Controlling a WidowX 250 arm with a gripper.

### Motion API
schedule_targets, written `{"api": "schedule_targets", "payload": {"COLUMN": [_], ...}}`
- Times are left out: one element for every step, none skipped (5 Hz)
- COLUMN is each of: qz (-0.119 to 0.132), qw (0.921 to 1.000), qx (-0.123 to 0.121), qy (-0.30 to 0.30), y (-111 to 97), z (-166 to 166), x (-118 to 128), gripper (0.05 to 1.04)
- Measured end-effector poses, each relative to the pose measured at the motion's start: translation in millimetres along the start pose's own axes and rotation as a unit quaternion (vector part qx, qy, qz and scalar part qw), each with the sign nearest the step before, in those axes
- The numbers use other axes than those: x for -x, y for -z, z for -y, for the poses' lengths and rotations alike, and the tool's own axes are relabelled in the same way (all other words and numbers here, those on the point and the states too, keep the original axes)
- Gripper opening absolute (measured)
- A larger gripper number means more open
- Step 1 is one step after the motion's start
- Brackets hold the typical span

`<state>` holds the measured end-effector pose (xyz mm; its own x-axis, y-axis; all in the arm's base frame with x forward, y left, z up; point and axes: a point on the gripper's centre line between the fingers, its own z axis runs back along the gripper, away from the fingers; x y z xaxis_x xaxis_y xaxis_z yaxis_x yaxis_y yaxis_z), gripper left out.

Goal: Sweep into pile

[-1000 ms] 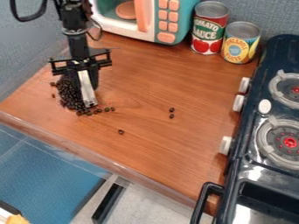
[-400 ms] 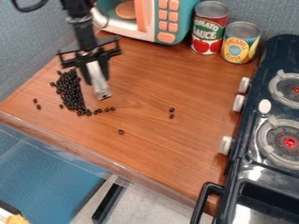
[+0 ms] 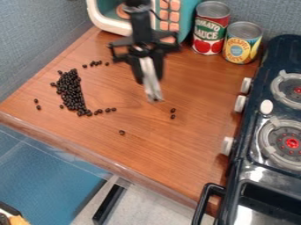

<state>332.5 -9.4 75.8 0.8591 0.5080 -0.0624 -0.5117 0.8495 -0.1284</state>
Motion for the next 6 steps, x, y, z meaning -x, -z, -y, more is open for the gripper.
{"api": "schedule_targets", "payload": {"qz": [-0.002,0.015,0.017,0.020,0.017,0.003], "qw": [0.9981,0.9944,0.9878,0.9768,0.9766,0.9763], "qx": [-0.006,-0.026,-0.063,-0.094,-0.095,-0.090], "qy": [0.061,0.101,0.141,0.192,0.192,0.197], "y": [9,19,43,52,55,56], "z": [39,44,27,14,3,-1], "x": [33,41,39,33,26,30], "gripper": [0.369,0.369,0.369,0.369,0.369,0.369]}}
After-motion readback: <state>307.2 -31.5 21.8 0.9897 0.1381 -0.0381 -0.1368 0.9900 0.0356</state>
